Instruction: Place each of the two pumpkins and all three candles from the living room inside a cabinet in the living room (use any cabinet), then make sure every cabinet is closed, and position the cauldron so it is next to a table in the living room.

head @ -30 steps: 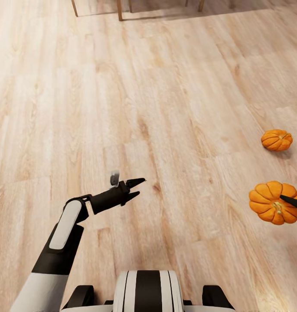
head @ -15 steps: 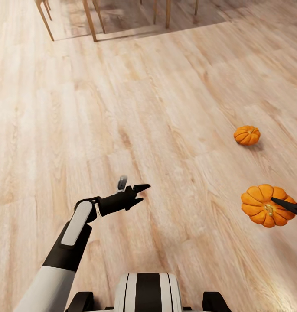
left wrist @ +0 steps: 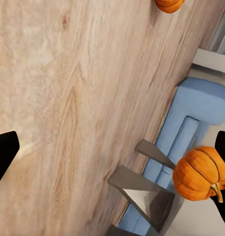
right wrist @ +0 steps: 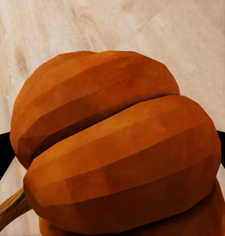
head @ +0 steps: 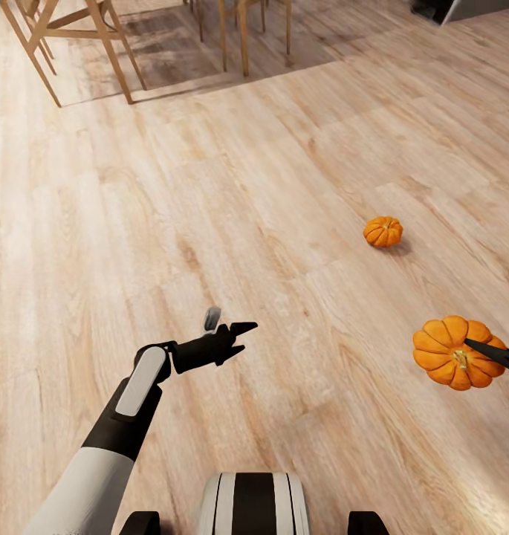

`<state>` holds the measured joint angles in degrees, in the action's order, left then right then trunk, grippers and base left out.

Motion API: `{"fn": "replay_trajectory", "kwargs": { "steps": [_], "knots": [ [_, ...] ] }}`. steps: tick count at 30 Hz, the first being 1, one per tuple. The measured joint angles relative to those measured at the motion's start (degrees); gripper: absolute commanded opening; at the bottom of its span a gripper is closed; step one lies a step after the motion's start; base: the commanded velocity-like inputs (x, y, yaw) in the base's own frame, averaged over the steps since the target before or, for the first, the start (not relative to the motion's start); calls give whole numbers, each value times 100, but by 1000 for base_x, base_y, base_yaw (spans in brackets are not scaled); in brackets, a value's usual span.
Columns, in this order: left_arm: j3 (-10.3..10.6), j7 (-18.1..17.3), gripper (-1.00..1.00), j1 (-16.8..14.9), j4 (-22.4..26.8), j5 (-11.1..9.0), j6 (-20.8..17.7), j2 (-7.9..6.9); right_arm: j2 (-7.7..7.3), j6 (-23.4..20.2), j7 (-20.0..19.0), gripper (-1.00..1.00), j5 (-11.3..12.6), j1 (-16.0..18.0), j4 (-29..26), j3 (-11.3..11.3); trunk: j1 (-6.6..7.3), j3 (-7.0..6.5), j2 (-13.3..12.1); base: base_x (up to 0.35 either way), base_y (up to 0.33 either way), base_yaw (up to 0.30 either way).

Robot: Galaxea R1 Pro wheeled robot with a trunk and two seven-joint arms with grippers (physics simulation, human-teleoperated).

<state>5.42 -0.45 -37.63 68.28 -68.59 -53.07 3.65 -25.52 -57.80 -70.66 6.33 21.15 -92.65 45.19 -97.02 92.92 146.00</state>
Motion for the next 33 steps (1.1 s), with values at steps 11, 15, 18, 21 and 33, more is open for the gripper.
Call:
{"fn": "replay_trajectory", "kwargs": {
  "steps": [11, 15, 18, 21, 33],
  "knots": [
    [-7, -450, 100, -1, -345, 129, 177, -68, 82, 96, -29, -100, 10, 0, 1, -17, 28, -253, -15, 0, 0, -52],
    [-8, -461, 100, 2, -375, 144, 186, -82, 155, 96, -34, -100, 9, 0, -2, -19, 39, -368, -20, 0, 0, -154],
    [-7, -466, 100, 3, -415, 152, 205, -122, 194, 103, -36, -100, 7, 0, -1, -7, 47, -458, -24, 0, 0, -173],
    [-2, -473, 100, 3, -591, 167, 407, -137, 202, 113, -10, -100, 3, 0, -1, -12, 54, -548, -28, 0, 0, -176],
    [32, -1071, 100, 458, -468, 190, 904, -261, 198, 53, 503, -100, -25, 99, -1, -374, 85, -922, -44, 0, 0, -144]
  ]
}}
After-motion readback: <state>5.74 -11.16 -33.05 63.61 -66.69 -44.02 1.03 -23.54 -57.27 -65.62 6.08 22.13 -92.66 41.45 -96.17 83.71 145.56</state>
